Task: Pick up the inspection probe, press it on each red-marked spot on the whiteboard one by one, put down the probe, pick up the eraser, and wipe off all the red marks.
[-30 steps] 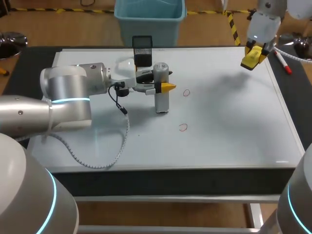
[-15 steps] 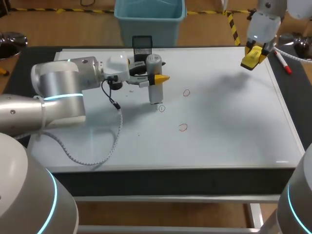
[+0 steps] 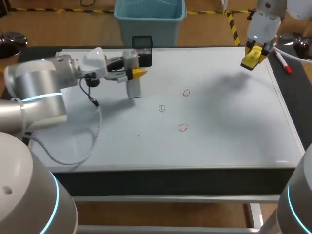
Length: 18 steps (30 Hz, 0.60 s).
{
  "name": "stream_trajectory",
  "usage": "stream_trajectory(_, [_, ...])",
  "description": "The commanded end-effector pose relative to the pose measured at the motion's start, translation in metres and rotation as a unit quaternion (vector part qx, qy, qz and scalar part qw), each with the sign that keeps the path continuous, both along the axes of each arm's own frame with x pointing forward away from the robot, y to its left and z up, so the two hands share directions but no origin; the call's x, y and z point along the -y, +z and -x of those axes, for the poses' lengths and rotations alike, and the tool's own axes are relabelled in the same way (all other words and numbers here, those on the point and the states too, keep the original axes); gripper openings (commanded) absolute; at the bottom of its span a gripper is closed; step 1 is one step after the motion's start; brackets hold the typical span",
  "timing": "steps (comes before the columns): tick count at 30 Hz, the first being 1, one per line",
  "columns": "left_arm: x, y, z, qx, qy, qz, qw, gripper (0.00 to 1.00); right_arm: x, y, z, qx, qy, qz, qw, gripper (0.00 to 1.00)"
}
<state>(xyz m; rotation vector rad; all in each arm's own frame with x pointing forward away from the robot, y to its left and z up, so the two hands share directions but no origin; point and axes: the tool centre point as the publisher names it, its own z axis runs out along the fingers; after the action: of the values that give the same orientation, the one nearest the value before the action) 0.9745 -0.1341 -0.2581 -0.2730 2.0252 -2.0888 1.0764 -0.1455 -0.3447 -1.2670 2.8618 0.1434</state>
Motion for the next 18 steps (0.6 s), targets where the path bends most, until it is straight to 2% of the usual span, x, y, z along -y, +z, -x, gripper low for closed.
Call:
stream_trajectory(1, [-0.025,0.006,0.001,0.001,0.018,0.001,1.0,0.0,0.001,0.001,0.0,0.0,0.001,0.002,1.0,0.0])
stream_trajectory(11, [-0.057,0.002,-0.021,0.006,0.028,0.009,1.0,0.0,0.001,0.001,0.0,0.0,0.001,0.002,1.0,0.0])
stream_trajectory(18, [-0.065,-0.003,-0.035,-0.001,0.027,0.013,1.0,0.0,0.001,0.001,0.0,0.0,0.001,0.002,1.0,0.0])
